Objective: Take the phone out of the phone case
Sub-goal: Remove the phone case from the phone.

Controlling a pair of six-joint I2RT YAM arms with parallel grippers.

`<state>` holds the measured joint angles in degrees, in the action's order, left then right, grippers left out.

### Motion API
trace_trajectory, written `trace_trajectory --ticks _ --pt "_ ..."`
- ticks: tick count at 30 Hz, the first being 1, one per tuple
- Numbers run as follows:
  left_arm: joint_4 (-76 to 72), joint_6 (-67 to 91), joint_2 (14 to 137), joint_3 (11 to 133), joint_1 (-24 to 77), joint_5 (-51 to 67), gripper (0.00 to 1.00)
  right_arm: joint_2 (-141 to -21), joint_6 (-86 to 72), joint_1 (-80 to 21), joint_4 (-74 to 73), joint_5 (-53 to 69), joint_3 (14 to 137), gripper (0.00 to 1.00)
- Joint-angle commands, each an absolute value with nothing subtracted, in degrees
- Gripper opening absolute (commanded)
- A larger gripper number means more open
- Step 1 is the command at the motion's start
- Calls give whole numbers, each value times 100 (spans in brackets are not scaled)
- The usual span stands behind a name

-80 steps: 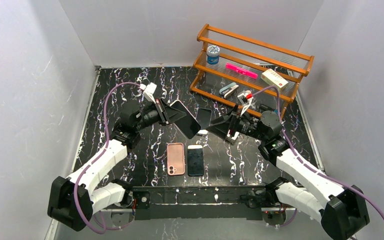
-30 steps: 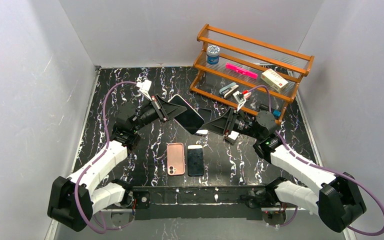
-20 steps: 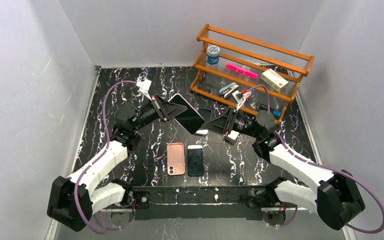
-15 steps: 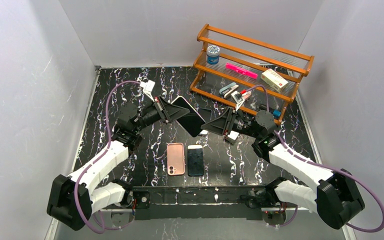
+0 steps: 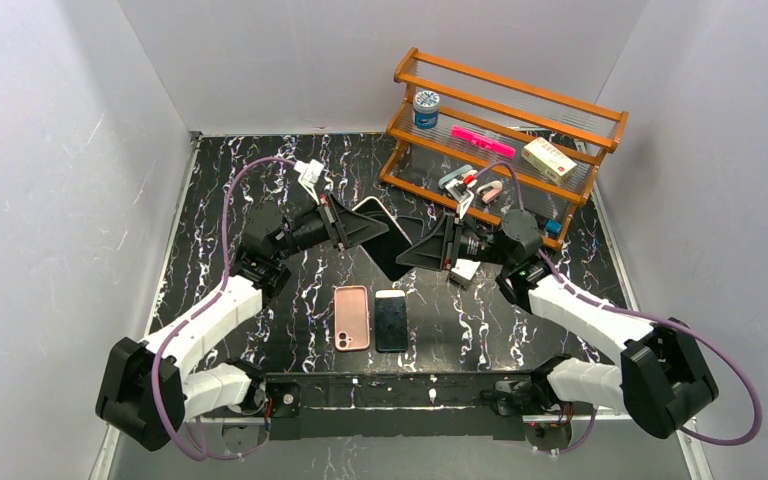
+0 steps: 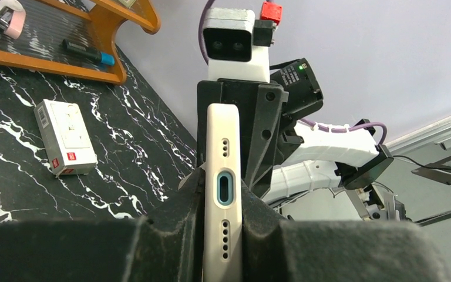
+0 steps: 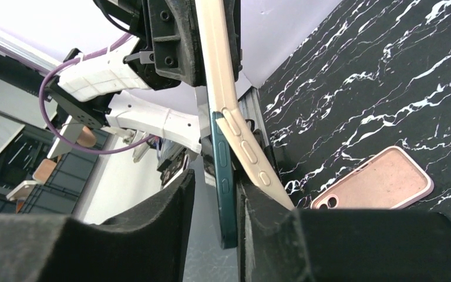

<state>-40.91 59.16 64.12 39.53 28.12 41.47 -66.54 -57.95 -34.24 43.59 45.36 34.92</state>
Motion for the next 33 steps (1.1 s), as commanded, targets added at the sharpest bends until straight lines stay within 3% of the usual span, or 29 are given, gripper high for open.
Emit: trace_trajectory --ticks 1,7,8,13,15,17,19,27,33 --pt "-4386 5983 6441 4157 3318 5131 0 -6894 -5696 -3453 4985 4352 3936 36" --pt "-4129 5737 6405 4073 3331 4937 0 -7072 -5901 -3453 5202 4359 3954 18" --pt "-3829 5517 6381 4128 3331 4823 4 -7081 -5932 -3447 5203 4333 3944 15" --pt "-1692 4232 6036 4513 3327 3383 32 -6947 -6100 -3453 5195 4030 3761 4" --pt "-1567 4168 5798 4478 3322 2952 41 -6846 -6148 -3443 5131 3818 3669 1" --pt "-1484 4160 5533 4396 3314 2536 60 -6734 -6169 -3445 4975 3577 3617 1" --pt "-1421 4178 5291 4285 3309 2241 69 -6631 -6200 -3445 4846 3384 3597 1" --pt "-1576 4585 4544 3658 3305 1598 77 -6429 -6449 -3439 4689 3025 3533 1" --pt "-2176 5133 4674 3203 3313 1780 75 -6292 -6828 -3438 4841 2638 3357 1"
